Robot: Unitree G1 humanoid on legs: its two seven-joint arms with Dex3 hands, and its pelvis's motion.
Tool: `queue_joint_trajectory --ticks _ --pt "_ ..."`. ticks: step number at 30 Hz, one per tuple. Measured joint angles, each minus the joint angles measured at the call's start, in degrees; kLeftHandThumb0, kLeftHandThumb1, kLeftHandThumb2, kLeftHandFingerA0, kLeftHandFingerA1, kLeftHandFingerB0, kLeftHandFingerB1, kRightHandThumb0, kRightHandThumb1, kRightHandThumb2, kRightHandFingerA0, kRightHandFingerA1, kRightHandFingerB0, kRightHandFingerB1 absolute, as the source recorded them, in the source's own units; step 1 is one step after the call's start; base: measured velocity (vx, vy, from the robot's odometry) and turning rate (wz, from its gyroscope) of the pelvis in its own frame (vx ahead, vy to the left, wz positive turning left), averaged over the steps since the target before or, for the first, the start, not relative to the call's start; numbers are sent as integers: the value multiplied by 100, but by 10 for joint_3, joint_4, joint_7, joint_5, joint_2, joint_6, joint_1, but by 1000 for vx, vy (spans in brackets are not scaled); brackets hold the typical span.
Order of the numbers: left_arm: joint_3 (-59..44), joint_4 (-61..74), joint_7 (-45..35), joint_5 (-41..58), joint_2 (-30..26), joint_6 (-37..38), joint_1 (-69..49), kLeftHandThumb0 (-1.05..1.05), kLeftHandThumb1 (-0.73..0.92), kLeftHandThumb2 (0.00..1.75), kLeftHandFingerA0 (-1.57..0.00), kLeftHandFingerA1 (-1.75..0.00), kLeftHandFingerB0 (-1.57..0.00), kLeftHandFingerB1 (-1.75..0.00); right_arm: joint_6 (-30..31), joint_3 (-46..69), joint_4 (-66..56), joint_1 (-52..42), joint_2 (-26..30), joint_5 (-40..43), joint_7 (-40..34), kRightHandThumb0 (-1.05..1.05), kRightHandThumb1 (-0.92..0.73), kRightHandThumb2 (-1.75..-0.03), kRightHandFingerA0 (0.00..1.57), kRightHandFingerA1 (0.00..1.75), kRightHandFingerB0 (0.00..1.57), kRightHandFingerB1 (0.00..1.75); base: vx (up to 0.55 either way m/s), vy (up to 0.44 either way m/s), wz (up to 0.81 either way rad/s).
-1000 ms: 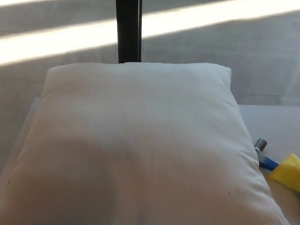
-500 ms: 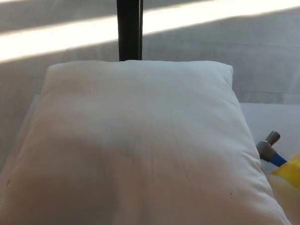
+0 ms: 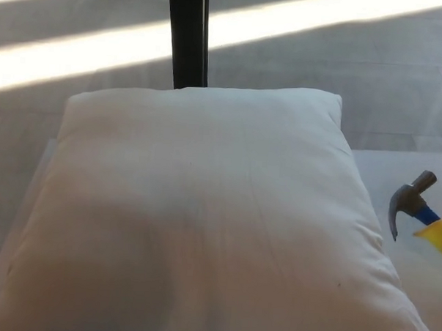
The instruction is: A hammer is kept on the right hand side and a pillow is kept on the left hand side on the desk infront of the robot and the robot uses its right hand to pick up the hammer and makes a downward swinging motion to hit the pillow
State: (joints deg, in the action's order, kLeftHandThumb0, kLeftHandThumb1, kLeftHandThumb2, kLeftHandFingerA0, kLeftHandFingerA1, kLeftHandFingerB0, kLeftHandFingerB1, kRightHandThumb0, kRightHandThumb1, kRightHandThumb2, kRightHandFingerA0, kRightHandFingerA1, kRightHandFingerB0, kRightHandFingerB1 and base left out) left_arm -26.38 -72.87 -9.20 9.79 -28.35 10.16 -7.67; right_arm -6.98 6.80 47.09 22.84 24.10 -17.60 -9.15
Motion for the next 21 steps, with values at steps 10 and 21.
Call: queue_joint_trajectory --ticks 10,21 --pt "0 0 0 0 2 0 -1 -58 76 62 -74 -61 -59 -54 62 54 -84 4 -58 54 48 -21 -49 -124 105 175 88 137 0 0 0" --pt "-1 1 0 0 12 0 -2 -62 75 62 -73 -59 -67 -53 170 57 -196 57 -148 114 99 -27 -46 -130 104 175 84 154 0 0 0"
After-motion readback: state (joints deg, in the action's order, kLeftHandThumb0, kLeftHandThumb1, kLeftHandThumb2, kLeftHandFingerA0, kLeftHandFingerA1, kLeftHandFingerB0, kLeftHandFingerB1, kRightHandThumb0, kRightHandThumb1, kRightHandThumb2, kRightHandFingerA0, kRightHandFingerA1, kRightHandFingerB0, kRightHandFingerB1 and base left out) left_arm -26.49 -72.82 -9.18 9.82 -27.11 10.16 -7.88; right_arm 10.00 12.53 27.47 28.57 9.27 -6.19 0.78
